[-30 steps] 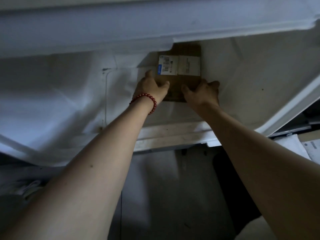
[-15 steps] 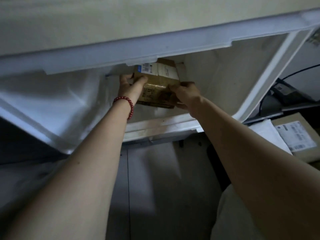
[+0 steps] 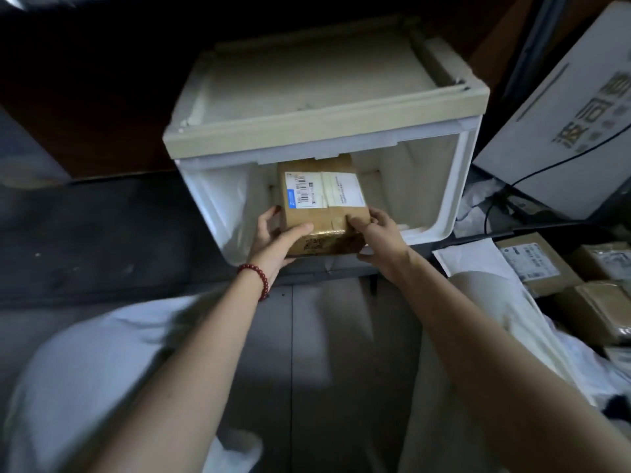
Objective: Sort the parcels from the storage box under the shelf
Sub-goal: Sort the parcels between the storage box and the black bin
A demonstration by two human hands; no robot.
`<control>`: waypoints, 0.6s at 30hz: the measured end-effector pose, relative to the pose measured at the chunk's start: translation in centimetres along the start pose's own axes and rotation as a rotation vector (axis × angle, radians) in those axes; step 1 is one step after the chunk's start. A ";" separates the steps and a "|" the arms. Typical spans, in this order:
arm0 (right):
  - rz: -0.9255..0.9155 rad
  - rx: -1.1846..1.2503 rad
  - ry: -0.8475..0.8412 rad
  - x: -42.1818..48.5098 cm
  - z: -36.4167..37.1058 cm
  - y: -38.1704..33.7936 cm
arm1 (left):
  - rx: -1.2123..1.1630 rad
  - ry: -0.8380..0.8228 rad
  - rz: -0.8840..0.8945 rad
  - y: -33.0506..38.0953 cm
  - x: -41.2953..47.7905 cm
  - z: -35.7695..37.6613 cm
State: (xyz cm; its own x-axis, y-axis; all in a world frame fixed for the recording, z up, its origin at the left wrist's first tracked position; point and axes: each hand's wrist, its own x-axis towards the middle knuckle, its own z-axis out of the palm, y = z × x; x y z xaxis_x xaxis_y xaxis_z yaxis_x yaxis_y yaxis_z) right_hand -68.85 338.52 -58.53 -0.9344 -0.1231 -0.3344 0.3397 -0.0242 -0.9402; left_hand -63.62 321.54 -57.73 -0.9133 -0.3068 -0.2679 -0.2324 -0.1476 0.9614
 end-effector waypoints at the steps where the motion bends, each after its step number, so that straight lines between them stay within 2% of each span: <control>1: 0.000 0.012 -0.008 -0.9 0.1 0.1 | 0.030 -0.012 -0.001 0.2 -1.2 -0.4; 5: 0.001 0.058 -0.012 -3.9 0.4 0.6 | 0.007 -0.079 -0.031 -0.9 -5.9 -2.3; 8: 0.065 -0.030 -0.095 -5.3 0.1 1.4 | 0.047 -0.095 -0.018 -2.5 -8.3 -3.6; 13: 0.088 -0.064 -0.272 -6.1 -1.1 3.2 | 0.393 -0.097 0.140 -4.0 -10.5 -4.9; 18: 0.012 -0.157 -0.322 -6.5 -1.2 3.9 | 0.550 -0.065 0.287 -4.5 -11.3 -5.4</control>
State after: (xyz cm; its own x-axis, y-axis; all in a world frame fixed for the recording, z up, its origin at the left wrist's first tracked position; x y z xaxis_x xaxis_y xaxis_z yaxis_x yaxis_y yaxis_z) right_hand -61.58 340.42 -60.06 -0.8402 -0.4291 -0.3316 0.3064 0.1290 -0.9431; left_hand -50.48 320.54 -59.34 -0.9795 -0.2016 -0.0060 -0.0966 0.4431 0.8913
